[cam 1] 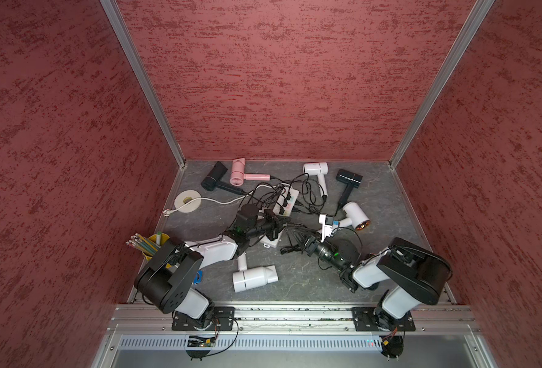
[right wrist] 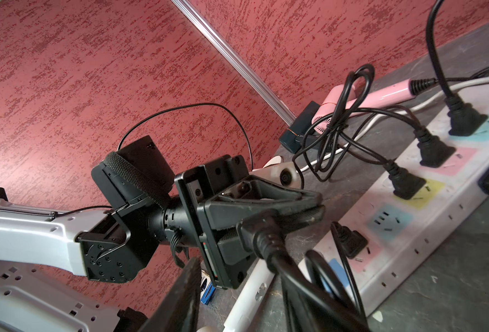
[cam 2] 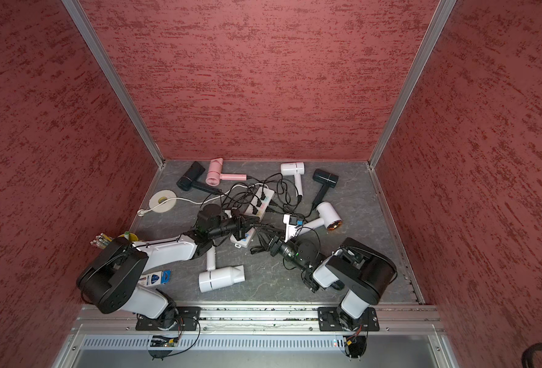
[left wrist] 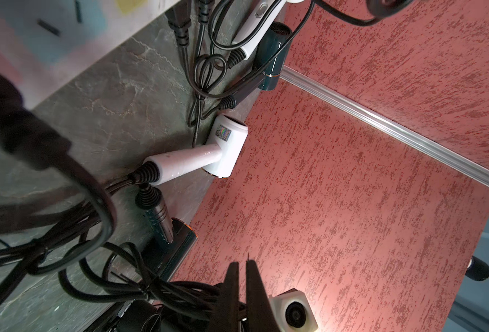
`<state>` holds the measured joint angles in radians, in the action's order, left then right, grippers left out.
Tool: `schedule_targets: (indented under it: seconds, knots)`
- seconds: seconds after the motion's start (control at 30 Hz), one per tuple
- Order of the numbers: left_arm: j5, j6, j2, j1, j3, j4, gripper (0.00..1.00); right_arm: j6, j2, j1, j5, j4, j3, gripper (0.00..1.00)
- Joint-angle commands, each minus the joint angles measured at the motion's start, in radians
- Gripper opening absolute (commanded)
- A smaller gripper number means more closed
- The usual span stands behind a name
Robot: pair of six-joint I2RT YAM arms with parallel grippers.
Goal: Charge the blow dryers
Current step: Pick up the plug from the center of the board.
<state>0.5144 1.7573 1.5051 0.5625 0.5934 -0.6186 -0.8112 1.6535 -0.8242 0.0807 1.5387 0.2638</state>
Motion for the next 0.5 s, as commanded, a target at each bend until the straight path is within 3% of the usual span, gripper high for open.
schedule_targets:
  seconds: [0.0, 0.47]
  knots:
    - [0.007, 0.019, -0.014, 0.020, -0.018, -0.053, 0.06, -0.005, 0.021, -0.013, -0.047, 0.115, 0.031, 0.41]
    - [-0.001, 0.036, -0.016, 0.044, -0.032, -0.076, 0.05, -0.005, 0.070, -0.021, -0.078, 0.172, 0.053, 0.30]
